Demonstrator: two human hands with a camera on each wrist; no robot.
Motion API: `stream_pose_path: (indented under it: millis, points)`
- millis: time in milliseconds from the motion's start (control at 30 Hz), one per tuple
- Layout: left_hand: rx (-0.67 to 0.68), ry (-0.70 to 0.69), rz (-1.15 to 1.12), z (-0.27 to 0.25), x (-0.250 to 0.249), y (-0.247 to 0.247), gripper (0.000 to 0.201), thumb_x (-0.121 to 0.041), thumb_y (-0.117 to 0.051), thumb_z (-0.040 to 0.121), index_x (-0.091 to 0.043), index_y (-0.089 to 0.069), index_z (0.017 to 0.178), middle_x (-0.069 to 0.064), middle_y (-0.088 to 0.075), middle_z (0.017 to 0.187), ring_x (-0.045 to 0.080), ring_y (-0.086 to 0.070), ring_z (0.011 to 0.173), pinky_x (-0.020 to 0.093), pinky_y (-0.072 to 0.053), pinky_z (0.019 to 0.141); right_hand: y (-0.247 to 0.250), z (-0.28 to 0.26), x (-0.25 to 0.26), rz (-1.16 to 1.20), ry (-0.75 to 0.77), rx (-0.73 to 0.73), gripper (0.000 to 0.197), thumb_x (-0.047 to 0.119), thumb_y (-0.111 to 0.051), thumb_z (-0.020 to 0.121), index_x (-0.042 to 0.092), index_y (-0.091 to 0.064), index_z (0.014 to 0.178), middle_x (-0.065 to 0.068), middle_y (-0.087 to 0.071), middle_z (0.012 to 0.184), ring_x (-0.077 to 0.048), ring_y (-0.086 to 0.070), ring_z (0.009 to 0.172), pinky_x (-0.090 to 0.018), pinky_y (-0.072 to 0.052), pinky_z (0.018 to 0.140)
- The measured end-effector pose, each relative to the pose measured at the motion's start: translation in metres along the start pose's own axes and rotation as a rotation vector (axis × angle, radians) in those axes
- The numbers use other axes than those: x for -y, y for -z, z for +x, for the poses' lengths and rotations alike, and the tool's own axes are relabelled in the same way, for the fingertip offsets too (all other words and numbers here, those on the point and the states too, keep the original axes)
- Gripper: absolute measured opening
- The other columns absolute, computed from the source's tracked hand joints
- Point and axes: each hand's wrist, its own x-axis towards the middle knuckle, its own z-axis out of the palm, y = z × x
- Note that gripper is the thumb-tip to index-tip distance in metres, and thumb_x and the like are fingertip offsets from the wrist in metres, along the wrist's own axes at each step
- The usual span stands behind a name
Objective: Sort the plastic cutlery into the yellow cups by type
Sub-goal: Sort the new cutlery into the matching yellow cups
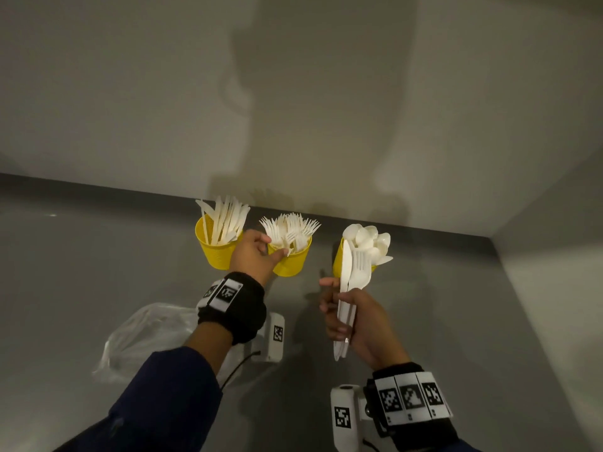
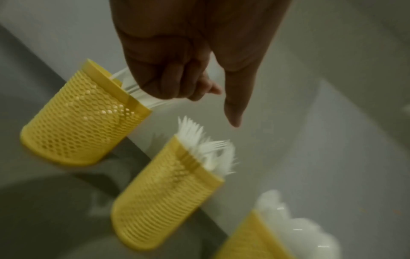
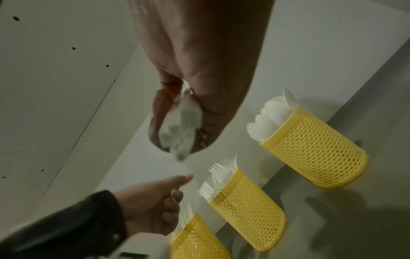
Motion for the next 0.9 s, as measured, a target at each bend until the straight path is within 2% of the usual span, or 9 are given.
stream_pose_path:
  millis: [133,233,333,400,467,567,667,733,900]
  points:
    - [0.229,-0.037,-0.141,-0.045,-0.007,0.005,0.017,-0.014,-0.068,0.079,-0.018,-0.060,0.065,-0.009,-0.058,0.063,0.003,-0.052,0.061,0.021,-0.040,0.066,-0.006,0.002,-0.006,-0.101,0.003,0.014,0.041,0.013,-0.037,0.083,0.008,-0.053,0.120,-0.010,-0.055,0.075,-0.008,-0.030,0.034,-0.016,-0.028,0.037]
    - [0.438,-0.097,-0.156,-0.071,-0.014,0.009,0.010,-0.007,-0.062,0.082,0.000,-0.069,0.081,-0.019,-0.066,0.063,-0.009,-0.054,0.056,0.013,-0.041,0.065,-0.016,0.002,-0.012,-0.179,0.014,0.050,0.048,0.017,-0.041,0.077,0.010,-0.054,0.123,-0.004,-0.060,0.071,-0.010,-0.034,0.035,-0.018,-0.028,0.040]
    - [0.412,-0.125,-0.114,-0.077,-0.008,0.014,0.014,-0.007,-0.062,0.083,-0.003,-0.071,0.092,-0.011,-0.067,0.081,-0.011,-0.055,0.070,0.024,-0.045,0.083,-0.028,0.002,-0.019,-0.218,0.004,0.041,0.056,0.022,-0.047,0.071,0.013,-0.053,0.126,0.002,-0.059,0.064,-0.012,-0.038,0.037,-0.020,-0.029,0.041]
    - [0.416,-0.124,-0.133,-0.076,-0.005,0.022,0.016,-0.005,-0.060,0.084,-0.007,-0.070,0.096,-0.022,-0.067,0.074,-0.014,-0.057,0.069,0.021,-0.046,0.083,-0.035,0.004,-0.022,-0.200,-0.004,0.049,0.051,0.019,-0.045,0.078,0.017,-0.051,0.129,-0.004,-0.056,0.075,-0.012,-0.038,0.037,-0.019,-0.029,0.040]
    - [0.480,-0.132,-0.144,-0.077,-0.005,0.031,0.023,-0.001,-0.058,0.084,-0.012,-0.065,0.103,-0.021,-0.066,0.076,-0.016,-0.057,0.068,0.012,-0.046,0.080,-0.041,0.006,-0.023,-0.174,-0.018,0.047,0.043,0.011,-0.034,0.089,0.021,-0.048,0.128,-0.008,-0.051,0.076,-0.011,-0.038,0.036,-0.017,-0.029,0.039]
    - [0.504,-0.202,-0.086,-0.077,-0.003,0.040,0.025,0.004,-0.062,0.079,-0.009,-0.068,0.099,-0.020,-0.061,0.064,-0.012,-0.056,0.063,0.008,-0.044,0.070,-0.050,0.015,-0.028,-0.182,-0.060,0.016,0.033,0.010,-0.032,0.090,0.017,-0.044,0.120,0.000,-0.044,0.051,-0.010,-0.037,0.034,-0.016,-0.029,0.037]
    - [0.423,-0.240,-0.043,-0.071,0.004,0.046,0.006,0.000,-0.068,0.076,-0.001,-0.072,0.080,-0.017,-0.061,0.063,-0.003,-0.056,0.067,0.021,-0.045,0.072,-0.058,0.025,-0.034,-0.206,-0.064,-0.018,0.027,0.014,-0.036,0.092,0.013,-0.036,0.119,0.005,-0.042,0.045,-0.010,-0.037,0.034,-0.016,-0.029,0.036]
    - [0.391,-0.183,-0.103,-0.065,0.007,0.050,0.004,-0.006,-0.068,0.077,-0.005,-0.072,0.077,-0.008,-0.062,0.071,0.007,-0.055,0.069,0.028,-0.047,0.072,-0.063,0.030,-0.036,-0.197,0.002,-0.050,0.027,0.014,-0.037,0.095,0.014,-0.036,0.122,0.001,-0.046,0.048,-0.012,-0.040,0.034,-0.018,-0.031,0.036]
    - [0.249,0.060,-0.298,-0.038,-0.001,0.074,0.011,-0.009,-0.064,0.082,-0.003,-0.070,0.089,-0.006,-0.055,0.053,-0.002,-0.047,0.041,0.008,-0.042,0.047,-0.064,0.042,-0.032,-0.220,0.213,-0.171,0.011,0.009,-0.038,0.097,0.012,-0.045,0.105,-0.008,-0.062,0.080,-0.018,-0.059,0.046,-0.028,-0.050,0.042]
